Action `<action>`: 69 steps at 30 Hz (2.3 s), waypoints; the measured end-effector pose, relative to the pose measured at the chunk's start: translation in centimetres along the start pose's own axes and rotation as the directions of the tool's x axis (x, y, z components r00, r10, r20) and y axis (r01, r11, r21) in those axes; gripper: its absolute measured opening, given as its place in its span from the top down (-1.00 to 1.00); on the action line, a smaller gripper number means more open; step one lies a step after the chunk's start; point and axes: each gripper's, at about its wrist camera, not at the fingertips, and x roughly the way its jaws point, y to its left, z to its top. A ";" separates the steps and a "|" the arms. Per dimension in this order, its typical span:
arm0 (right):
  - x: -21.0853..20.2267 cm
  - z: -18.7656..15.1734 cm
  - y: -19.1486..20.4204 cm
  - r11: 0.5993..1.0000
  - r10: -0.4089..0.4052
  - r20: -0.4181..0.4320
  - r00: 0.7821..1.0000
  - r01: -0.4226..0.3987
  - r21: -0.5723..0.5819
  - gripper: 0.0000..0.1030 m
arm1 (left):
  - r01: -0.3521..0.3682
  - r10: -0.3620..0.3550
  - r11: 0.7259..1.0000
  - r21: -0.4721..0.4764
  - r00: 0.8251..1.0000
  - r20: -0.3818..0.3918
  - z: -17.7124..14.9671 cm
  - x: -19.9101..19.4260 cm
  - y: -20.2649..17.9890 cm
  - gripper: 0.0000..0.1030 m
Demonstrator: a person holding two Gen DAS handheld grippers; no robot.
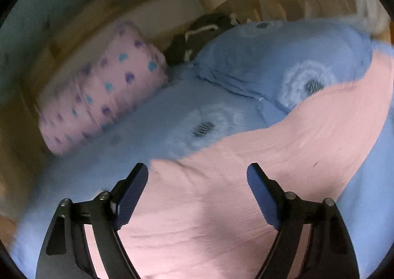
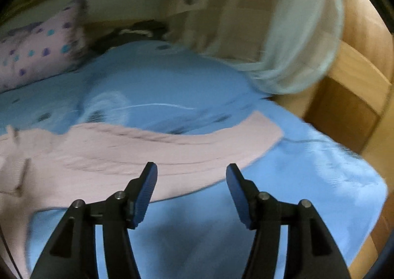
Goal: Fold small clothes
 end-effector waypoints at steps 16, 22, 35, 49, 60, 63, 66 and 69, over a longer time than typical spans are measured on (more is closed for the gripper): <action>10.5 -3.1 -9.8 0.819 0.286 -0.123 0.950 -0.176 0.546 -0.11 | 0.136 -0.192 0.955 -0.265 0.961 -0.198 -5.1 5.9 -0.8 -0.19; 12.4 -4.0 -11.2 0.706 0.324 -0.043 0.945 -0.211 0.676 0.45 | 0.183 -0.247 0.933 -0.311 0.952 -0.180 -5.4 5.9 0.0 -0.20; 15.5 -0.6 -12.0 0.676 0.275 -0.016 0.961 -0.182 0.714 0.44 | 0.193 -0.256 0.928 -0.318 0.952 -0.170 -5.6 5.9 0.3 -0.20; 4.4 1.1 0.1 0.792 0.464 0.006 0.886 -0.418 0.445 0.88 | 0.199 -0.266 0.920 -0.337 0.950 -0.166 -5.4 6.3 0.3 -0.21; -2.4 0.9 13.6 0.801 0.589 -0.126 0.798 -0.556 0.221 0.88 | 0.279 -0.353 0.867 -0.412 0.929 -0.114 -5.7 6.3 2.0 -0.24; -2.3 0.6 17.1 0.843 0.537 -0.176 0.825 -0.532 0.080 0.88 | 0.354 -0.436 0.793 -0.496 0.898 -0.054 -6.1 6.3 3.8 -0.24; -2.9 -0.2 19.4 0.847 0.520 -0.209 0.828 -0.532 0.003 0.88 | 0.386 -0.489 0.759 -0.525 0.870 -0.067 -5.9 6.5 4.8 -0.18; -2.2 0.1 22.0 0.849 0.512 -0.235 0.826 -0.528 -0.003 0.88 | 0.405 -0.538 0.702 -0.586 0.840 -0.064 -6.1 6.5 6.6 -0.10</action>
